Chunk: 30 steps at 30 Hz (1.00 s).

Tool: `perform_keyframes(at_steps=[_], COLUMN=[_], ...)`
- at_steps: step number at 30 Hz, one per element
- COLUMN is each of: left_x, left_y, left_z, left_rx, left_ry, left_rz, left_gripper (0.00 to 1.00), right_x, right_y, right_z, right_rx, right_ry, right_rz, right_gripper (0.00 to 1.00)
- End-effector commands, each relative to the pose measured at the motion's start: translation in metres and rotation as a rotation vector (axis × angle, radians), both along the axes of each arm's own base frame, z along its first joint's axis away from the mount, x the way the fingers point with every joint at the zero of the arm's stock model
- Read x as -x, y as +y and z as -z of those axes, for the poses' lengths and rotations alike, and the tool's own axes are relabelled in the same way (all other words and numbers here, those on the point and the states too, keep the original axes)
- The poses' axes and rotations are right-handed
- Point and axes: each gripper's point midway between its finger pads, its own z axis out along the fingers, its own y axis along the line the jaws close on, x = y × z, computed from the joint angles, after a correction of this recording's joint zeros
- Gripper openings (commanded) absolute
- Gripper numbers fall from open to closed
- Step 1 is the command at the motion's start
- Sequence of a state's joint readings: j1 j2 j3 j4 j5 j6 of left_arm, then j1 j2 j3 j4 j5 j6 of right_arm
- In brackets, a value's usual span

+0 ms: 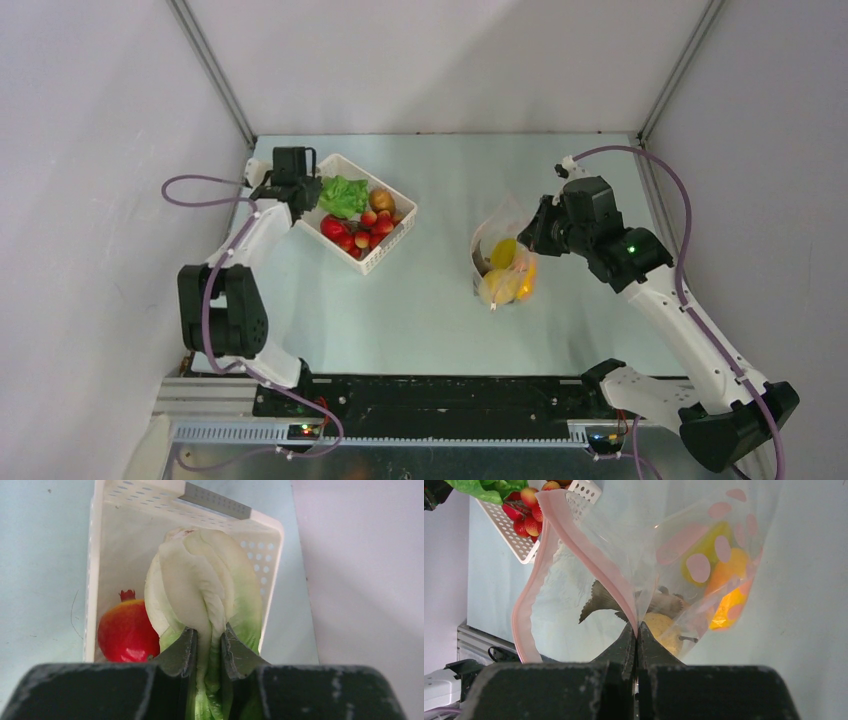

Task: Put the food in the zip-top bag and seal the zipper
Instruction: Pick up the fake vegetable from the bin.

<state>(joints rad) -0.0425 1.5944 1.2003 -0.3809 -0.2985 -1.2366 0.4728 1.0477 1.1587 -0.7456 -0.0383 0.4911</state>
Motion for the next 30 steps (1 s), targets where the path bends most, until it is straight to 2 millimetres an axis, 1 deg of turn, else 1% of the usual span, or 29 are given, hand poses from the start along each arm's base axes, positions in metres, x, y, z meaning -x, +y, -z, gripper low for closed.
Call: perform_keyframes(at_steps=[1, 4, 8, 9, 10, 11, 13, 16, 19, 25, 30], left_x=[-0.001, 0.009, 0.018, 0.020, 0.022, 0.024, 0.029, 0.034, 0.041, 0.056, 0.076], left_y=[-0.002, 0.002, 0.003, 0.002, 0.002, 0.001, -0.001, -0.006, -0.023, -0.068, -0.096], left_z=[-0.056, -0.073, -0.095, -0.097, -0.106, -0.107, -0.124, -0.141, -0.162, -0.214, -0.237], left_rx=[-0.038, -0.071, -0.105, -0.112, -0.126, -0.137, -0.152, -0.165, -0.188, -0.264, -0.303], left_ry=[-0.165, -0.211, -0.278, -0.283, -0.304, -0.308, -0.356, -0.421, -0.510, -0.699, -0.803], left_rz=[0.060, 0.055, 0.071, 0.077, 0.085, 0.096, 0.111, 0.141, 0.228, 0.436, 0.562], left_gripper=[0.00, 0.00, 0.00, 0.00, 0.00, 0.00, 0.00, 0.00, 0.00, 0.00, 0.00], right_x=[-0.005, -0.005, -0.006, -0.006, -0.006, -0.006, -0.006, -0.007, -0.007, -0.007, -0.008], right_y=[0.001, 0.002, 0.003, 0.003, 0.003, 0.004, 0.004, 0.005, 0.005, 0.010, 0.012], right_z=[-0.010, -0.010, -0.011, -0.011, -0.011, -0.011, -0.010, -0.009, -0.009, -0.009, -0.008], right_rx=[-0.010, -0.013, -0.015, -0.015, -0.014, -0.015, -0.014, -0.010, -0.009, -0.012, 0.005], right_ry=[-0.054, -0.055, -0.058, -0.058, -0.058, -0.058, -0.058, -0.057, -0.056, -0.060, -0.076], right_rz=[-0.008, -0.012, -0.017, -0.017, -0.018, -0.020, -0.022, -0.027, -0.032, -0.064, -0.095], right_gripper=[0.00, 0.00, 0.00, 0.00, 0.00, 0.00, 0.00, 0.00, 0.00, 0.00, 0.00])
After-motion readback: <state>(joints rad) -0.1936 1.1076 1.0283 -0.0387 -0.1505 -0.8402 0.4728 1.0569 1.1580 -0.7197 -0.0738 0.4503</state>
